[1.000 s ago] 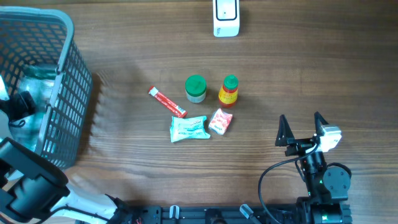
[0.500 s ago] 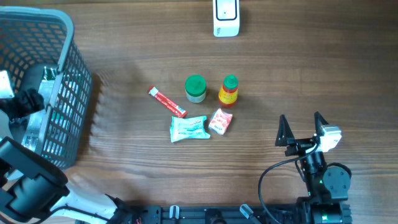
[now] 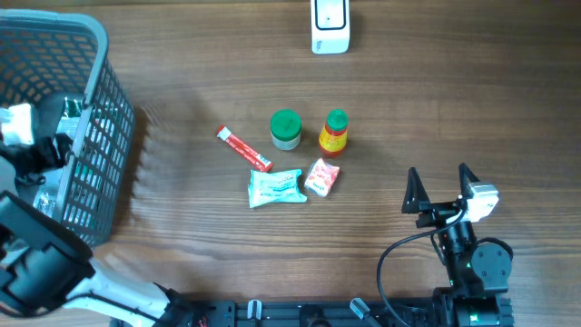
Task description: Scan the item barcode
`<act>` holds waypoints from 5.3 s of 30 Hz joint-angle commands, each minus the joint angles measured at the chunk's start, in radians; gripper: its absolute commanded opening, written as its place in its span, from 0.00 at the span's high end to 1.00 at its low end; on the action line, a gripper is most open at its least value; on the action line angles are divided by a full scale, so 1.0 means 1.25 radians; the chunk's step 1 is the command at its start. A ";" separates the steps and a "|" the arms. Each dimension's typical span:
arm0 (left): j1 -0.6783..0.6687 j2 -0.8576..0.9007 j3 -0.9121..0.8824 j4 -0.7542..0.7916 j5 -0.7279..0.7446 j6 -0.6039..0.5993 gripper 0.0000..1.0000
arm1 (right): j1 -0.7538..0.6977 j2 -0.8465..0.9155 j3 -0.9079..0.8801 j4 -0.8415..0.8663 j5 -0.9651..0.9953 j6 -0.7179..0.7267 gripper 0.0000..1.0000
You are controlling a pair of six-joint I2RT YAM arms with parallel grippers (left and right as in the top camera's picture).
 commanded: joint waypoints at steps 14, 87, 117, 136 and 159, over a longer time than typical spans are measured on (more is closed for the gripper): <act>-0.045 0.160 -0.005 -0.023 0.009 0.080 0.96 | 0.005 -0.002 -0.001 0.003 0.011 -0.010 0.00; -0.964 -0.458 0.006 -0.110 -0.013 -0.841 0.96 | 0.005 -0.002 0.000 0.003 0.011 -0.010 0.00; -0.965 -0.556 0.007 0.396 -0.076 -0.748 0.96 | 0.005 -0.002 -0.001 0.003 0.011 -0.010 0.00; -0.965 -0.734 0.007 0.462 -0.148 -0.366 0.27 | 0.005 -0.002 -0.001 0.003 0.011 -0.010 0.00; -0.949 -1.006 0.004 0.078 -0.132 -0.179 0.00 | 0.005 -0.001 -0.001 0.003 0.011 -0.010 0.00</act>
